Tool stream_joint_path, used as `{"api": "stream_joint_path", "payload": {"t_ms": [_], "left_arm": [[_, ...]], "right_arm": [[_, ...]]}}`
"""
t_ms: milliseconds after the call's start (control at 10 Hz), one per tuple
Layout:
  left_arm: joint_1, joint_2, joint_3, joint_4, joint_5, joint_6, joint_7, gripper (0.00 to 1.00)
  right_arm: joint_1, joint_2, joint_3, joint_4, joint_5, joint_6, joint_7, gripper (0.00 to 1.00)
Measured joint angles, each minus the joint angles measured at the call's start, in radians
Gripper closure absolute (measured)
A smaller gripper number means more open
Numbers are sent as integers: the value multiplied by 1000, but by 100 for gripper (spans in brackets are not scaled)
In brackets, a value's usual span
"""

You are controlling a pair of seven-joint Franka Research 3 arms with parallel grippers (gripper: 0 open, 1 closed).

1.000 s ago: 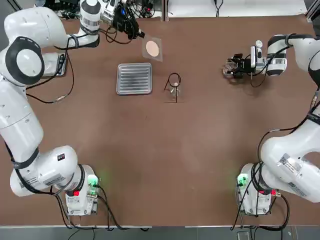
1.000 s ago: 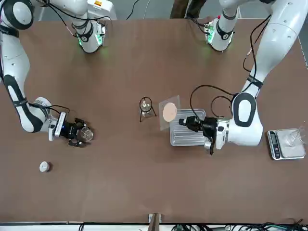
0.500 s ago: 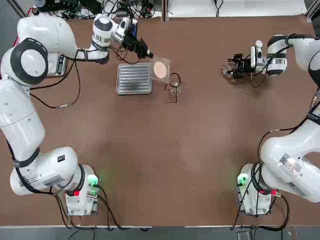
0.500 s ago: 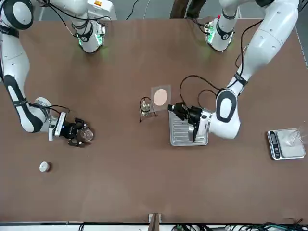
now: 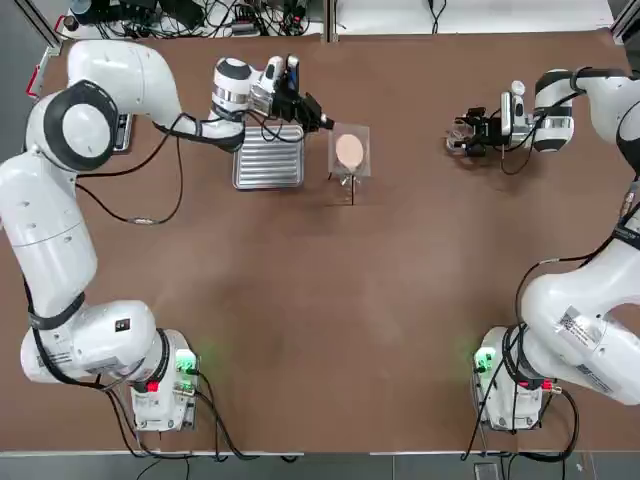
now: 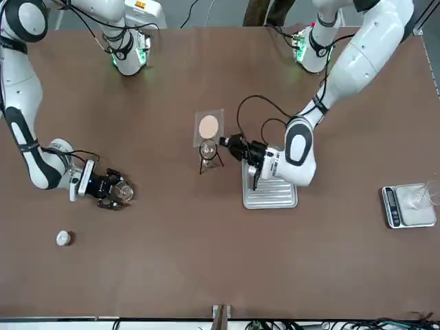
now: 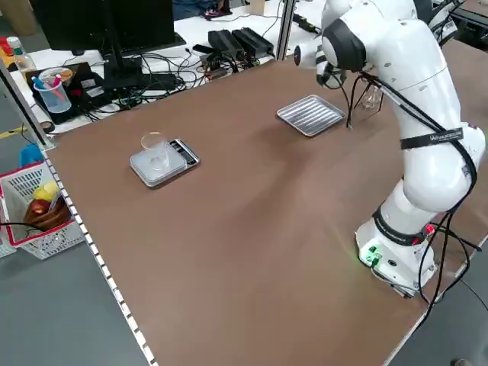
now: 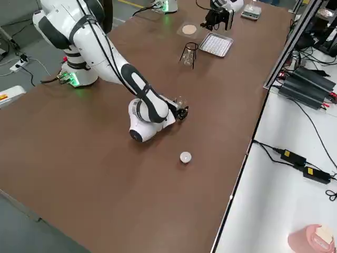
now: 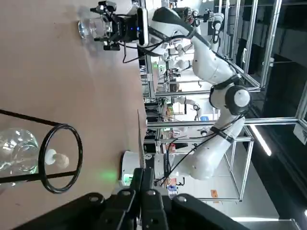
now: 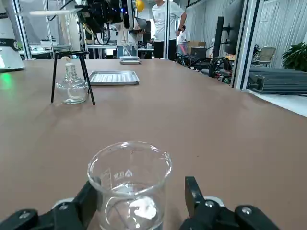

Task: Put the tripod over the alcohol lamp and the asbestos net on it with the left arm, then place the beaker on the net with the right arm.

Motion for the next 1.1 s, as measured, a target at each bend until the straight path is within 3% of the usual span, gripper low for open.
{"api": "stream_joint_path", "payload": {"t_ms": [400, 700, 1100], "left_arm": [[-1, 36, 47, 0, 0, 36, 54, 98], [-47, 52, 48, 2, -3, 132, 56, 98], [-56, 61, 49, 8, -4, 149, 56, 98]], "right_arm": [[0, 0, 0, 0, 0, 0, 0, 22], [0, 0, 0, 0, 0, 0, 0, 22], [0, 0, 0, 0, 0, 0, 0, 26]]}}
